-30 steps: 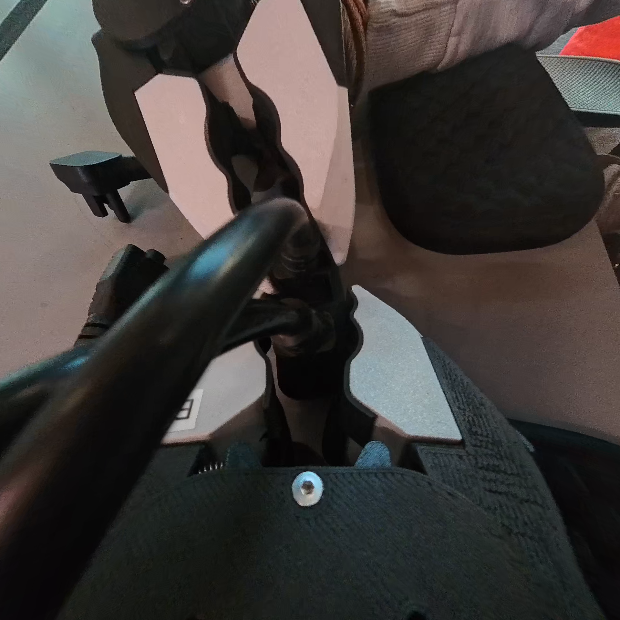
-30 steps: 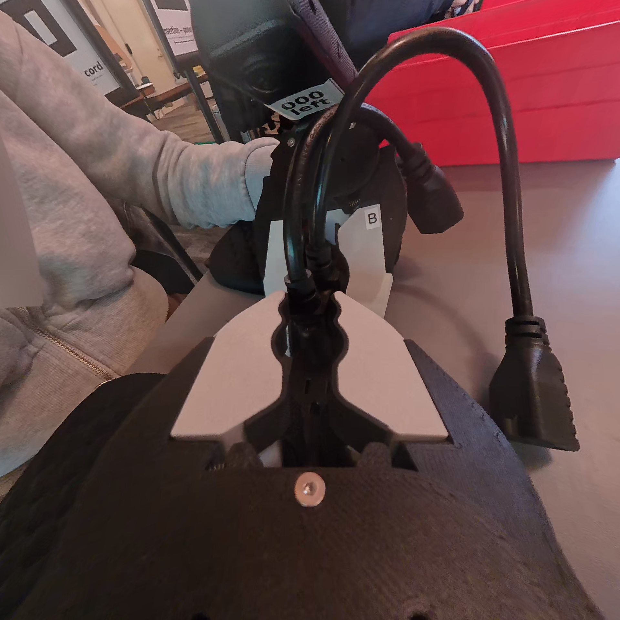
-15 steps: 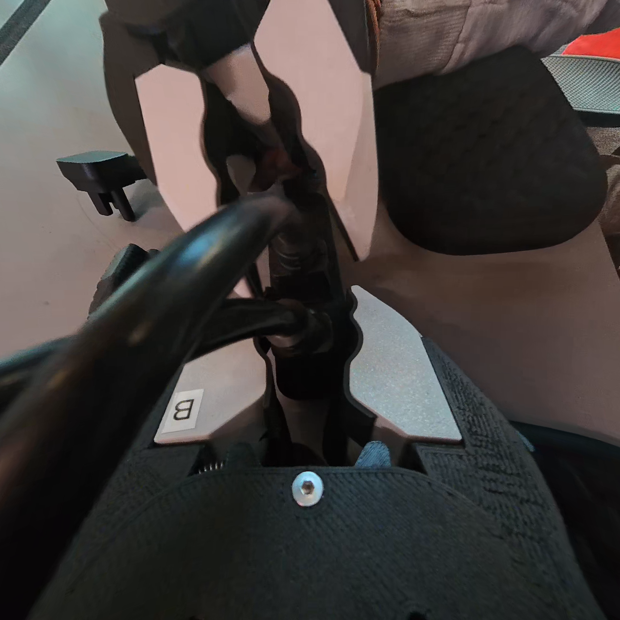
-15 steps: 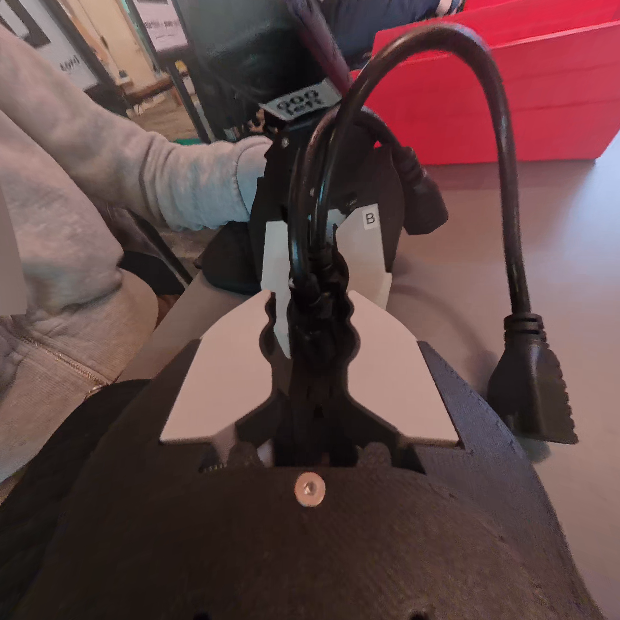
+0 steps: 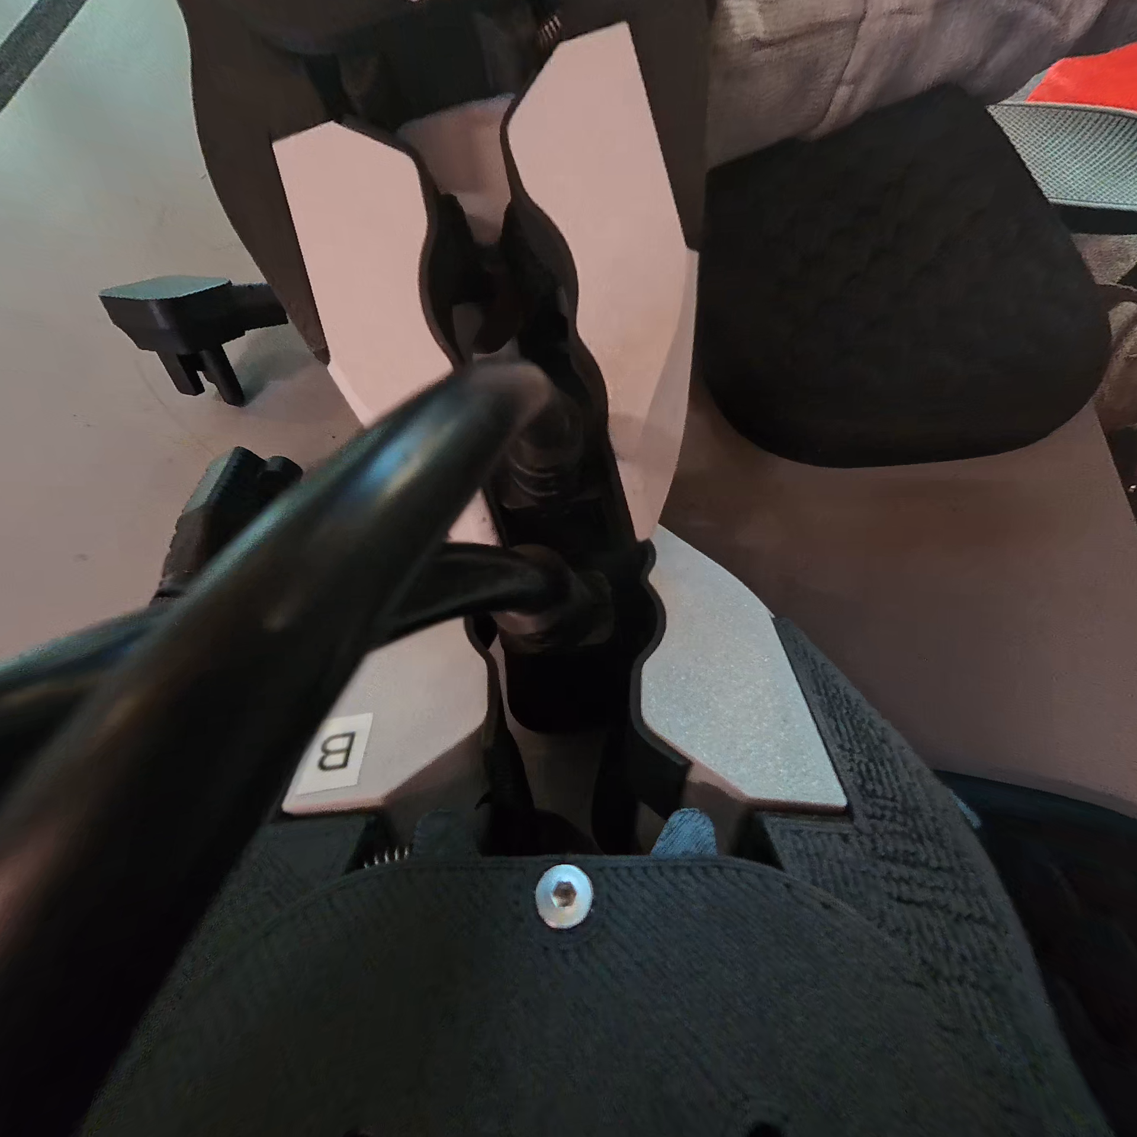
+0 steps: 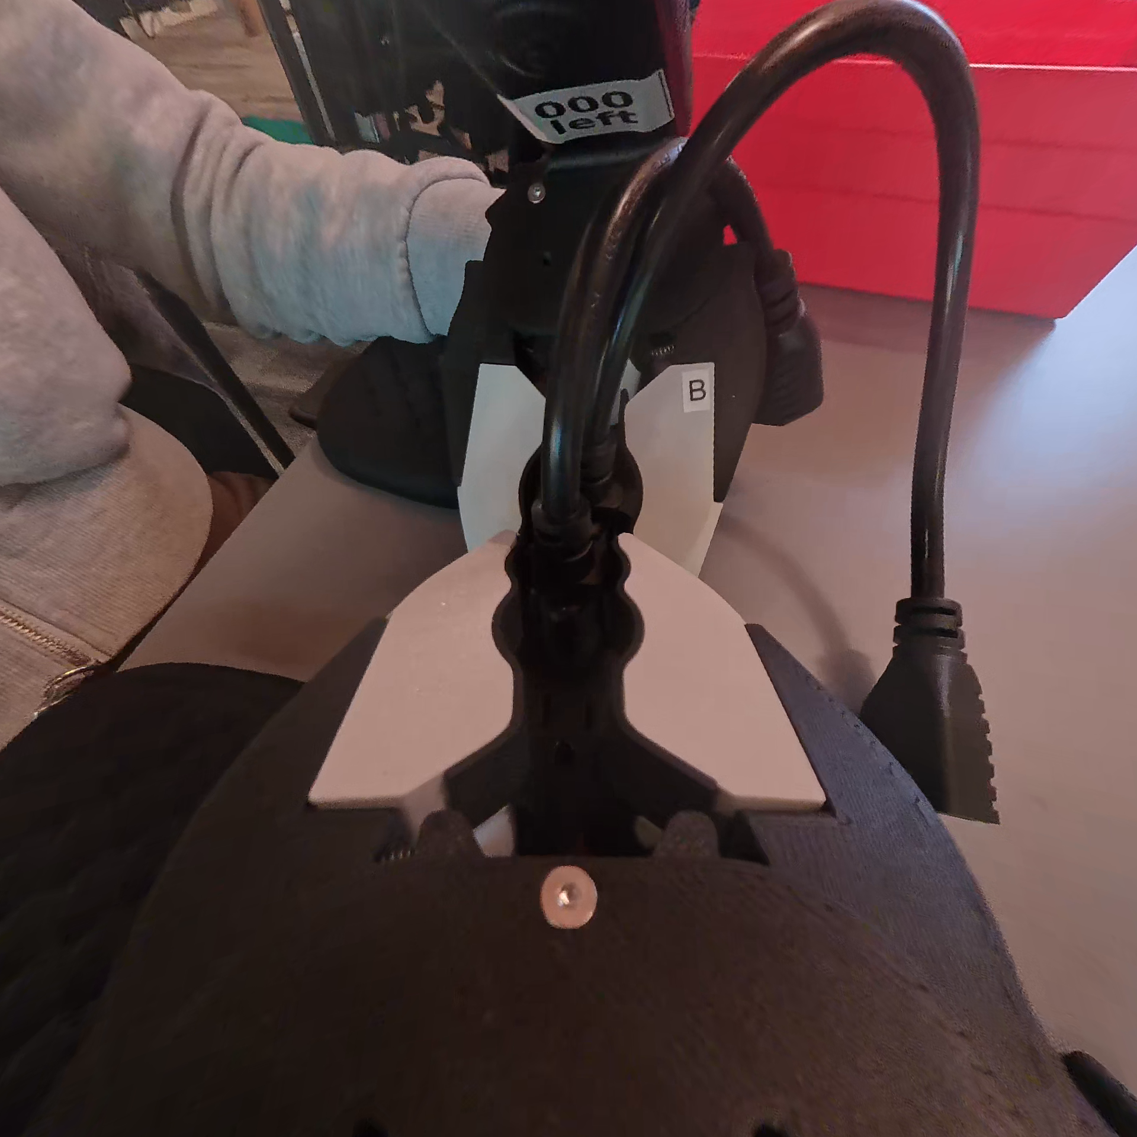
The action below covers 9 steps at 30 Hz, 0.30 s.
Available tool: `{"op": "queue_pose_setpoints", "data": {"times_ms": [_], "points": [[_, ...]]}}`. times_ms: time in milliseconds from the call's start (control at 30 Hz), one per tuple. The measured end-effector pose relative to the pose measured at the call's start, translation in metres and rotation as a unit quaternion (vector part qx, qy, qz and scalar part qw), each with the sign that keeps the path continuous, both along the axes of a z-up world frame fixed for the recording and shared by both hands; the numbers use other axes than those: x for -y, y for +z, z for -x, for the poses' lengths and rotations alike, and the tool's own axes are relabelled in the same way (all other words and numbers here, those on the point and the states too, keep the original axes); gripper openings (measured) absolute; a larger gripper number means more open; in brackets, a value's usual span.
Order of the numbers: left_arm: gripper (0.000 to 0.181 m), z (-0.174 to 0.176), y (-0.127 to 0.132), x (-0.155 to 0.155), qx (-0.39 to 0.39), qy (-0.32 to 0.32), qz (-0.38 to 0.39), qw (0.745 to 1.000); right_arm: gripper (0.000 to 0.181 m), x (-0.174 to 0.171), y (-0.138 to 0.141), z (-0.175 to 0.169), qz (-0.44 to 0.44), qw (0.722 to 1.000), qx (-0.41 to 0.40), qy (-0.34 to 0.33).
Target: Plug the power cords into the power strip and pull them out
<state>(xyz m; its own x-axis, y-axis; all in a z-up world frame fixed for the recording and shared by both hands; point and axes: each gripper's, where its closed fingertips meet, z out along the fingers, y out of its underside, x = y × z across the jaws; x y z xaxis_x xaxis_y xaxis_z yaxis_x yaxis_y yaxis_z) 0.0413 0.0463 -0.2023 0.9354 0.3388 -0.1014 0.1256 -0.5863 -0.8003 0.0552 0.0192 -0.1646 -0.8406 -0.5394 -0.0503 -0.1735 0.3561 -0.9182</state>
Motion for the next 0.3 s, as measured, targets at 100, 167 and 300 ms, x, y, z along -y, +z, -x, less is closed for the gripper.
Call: {"op": "queue_pose_setpoints", "data": {"times_ms": [100, 167, 300], "points": [[0.043, -0.0009, 0.0004, -0.0003, 0.000, -0.003, -0.002, 1.000, 0.025, -0.0035, 0.0014, 0.0002, 0.003, 1.000, 0.025, 0.008], [0.043, -0.0015, 0.0003, -0.0004, 0.000, -0.003, -0.002, 1.000, 0.025, -0.0038, 0.0010, -0.0002, 0.003, 1.000, 0.023, 0.011], [0.043, -0.0005, -0.0005, -0.0004, 0.005, 0.002, -0.001, 1.000, 0.025, -0.0015, 0.0002, -0.0002, 0.001, 1.000, -0.004, 0.011]]}}
